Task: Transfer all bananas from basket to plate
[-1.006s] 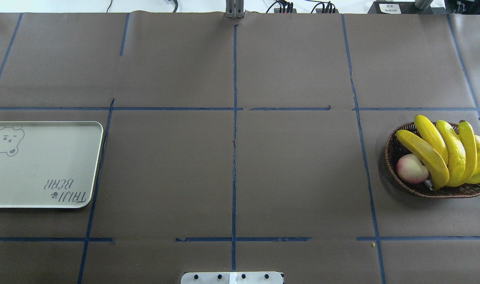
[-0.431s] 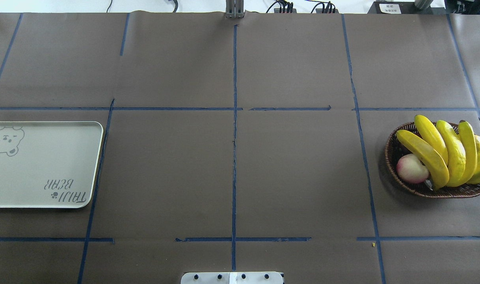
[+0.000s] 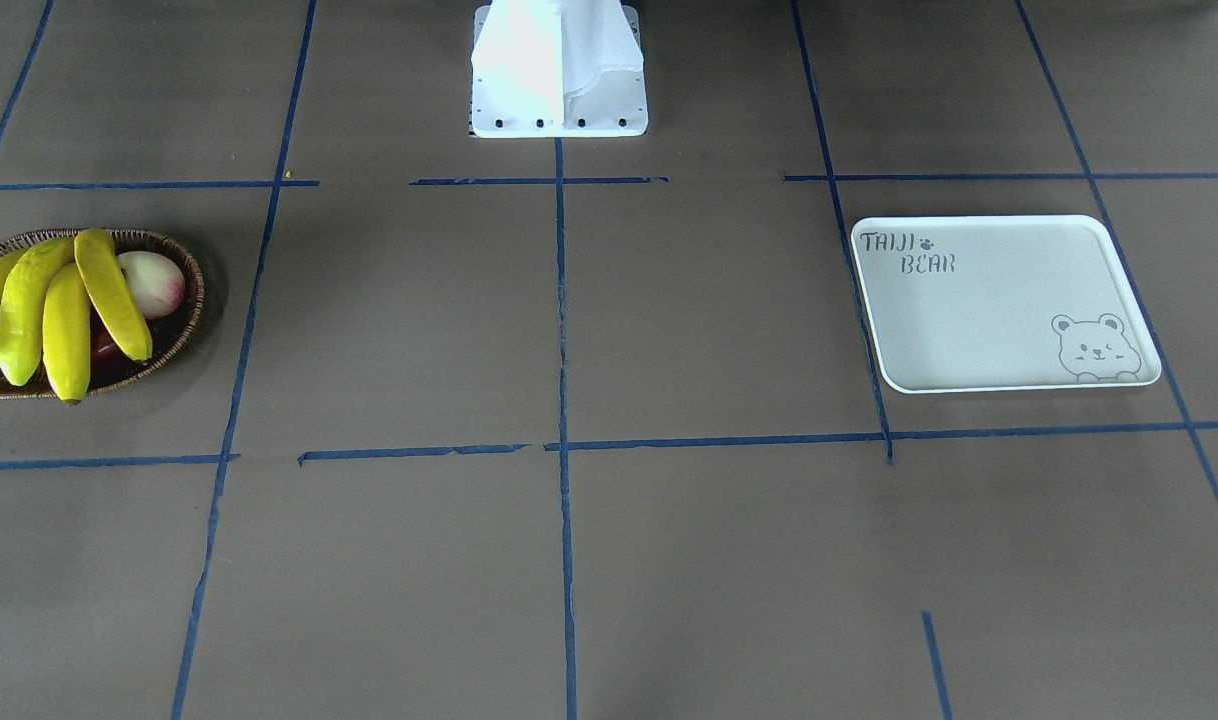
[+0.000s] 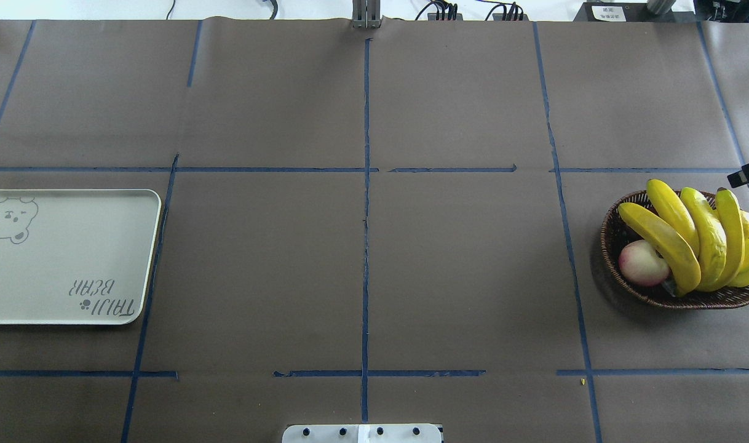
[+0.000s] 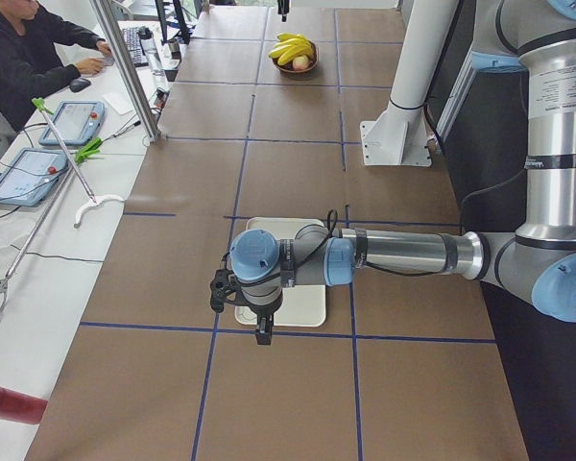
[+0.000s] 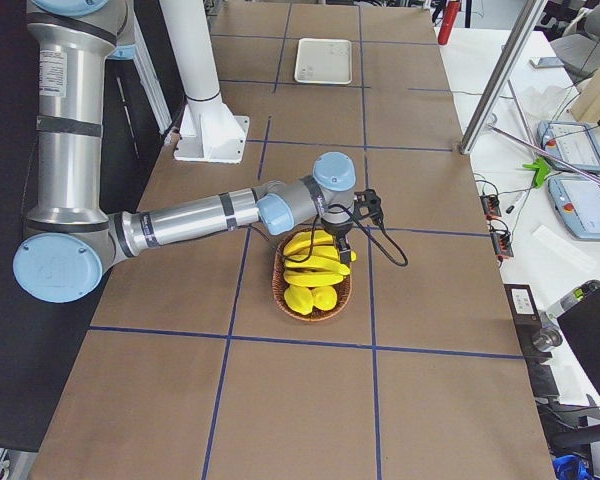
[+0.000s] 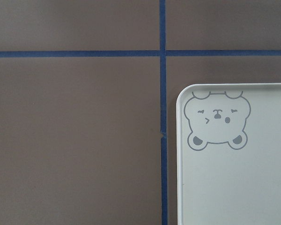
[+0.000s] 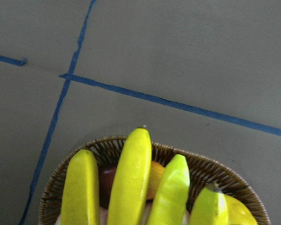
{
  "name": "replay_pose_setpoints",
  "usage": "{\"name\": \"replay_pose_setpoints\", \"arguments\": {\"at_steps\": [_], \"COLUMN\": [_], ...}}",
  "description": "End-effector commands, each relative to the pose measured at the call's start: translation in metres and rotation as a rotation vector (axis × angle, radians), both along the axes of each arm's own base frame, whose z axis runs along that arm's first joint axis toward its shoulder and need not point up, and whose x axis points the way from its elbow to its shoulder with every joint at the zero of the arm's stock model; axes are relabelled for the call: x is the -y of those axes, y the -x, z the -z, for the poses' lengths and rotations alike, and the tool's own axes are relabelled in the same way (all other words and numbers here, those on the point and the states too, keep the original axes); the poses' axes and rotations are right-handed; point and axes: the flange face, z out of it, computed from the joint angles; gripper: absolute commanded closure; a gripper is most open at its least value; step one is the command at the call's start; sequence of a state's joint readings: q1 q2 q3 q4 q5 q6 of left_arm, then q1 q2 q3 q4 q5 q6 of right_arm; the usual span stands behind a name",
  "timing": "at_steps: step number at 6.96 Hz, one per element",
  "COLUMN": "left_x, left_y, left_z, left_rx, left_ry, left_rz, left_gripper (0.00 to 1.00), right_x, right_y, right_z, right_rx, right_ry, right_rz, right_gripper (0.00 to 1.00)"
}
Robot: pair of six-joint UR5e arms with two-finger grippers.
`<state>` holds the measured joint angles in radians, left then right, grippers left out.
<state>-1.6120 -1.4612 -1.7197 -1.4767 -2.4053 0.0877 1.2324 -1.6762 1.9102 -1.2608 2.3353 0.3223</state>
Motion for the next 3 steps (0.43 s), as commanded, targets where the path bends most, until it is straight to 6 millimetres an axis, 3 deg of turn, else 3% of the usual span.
{"name": "replay_pose_setpoints", "arguments": {"at_steps": [1, 3], "left_x": [0.001, 0.000], "left_y": [0.000, 0.000], "left_z": [-0.003, -0.003], "left_rx": [-0.001, -0.001], "left_ry": [-0.004, -0.006], "left_rz": [0.000, 0.000], "left_gripper": [0.00, 0.00], "right_x": [-0.027, -0.036], "right_y": [0.057, 0.094], "right_z": [-0.005, -0.003], "right_rx": [-0.010, -0.052], "right_ry": [-0.033, -0.027], "right_rz": [0.059, 0.067], "right_gripper": [0.00, 0.00]}}
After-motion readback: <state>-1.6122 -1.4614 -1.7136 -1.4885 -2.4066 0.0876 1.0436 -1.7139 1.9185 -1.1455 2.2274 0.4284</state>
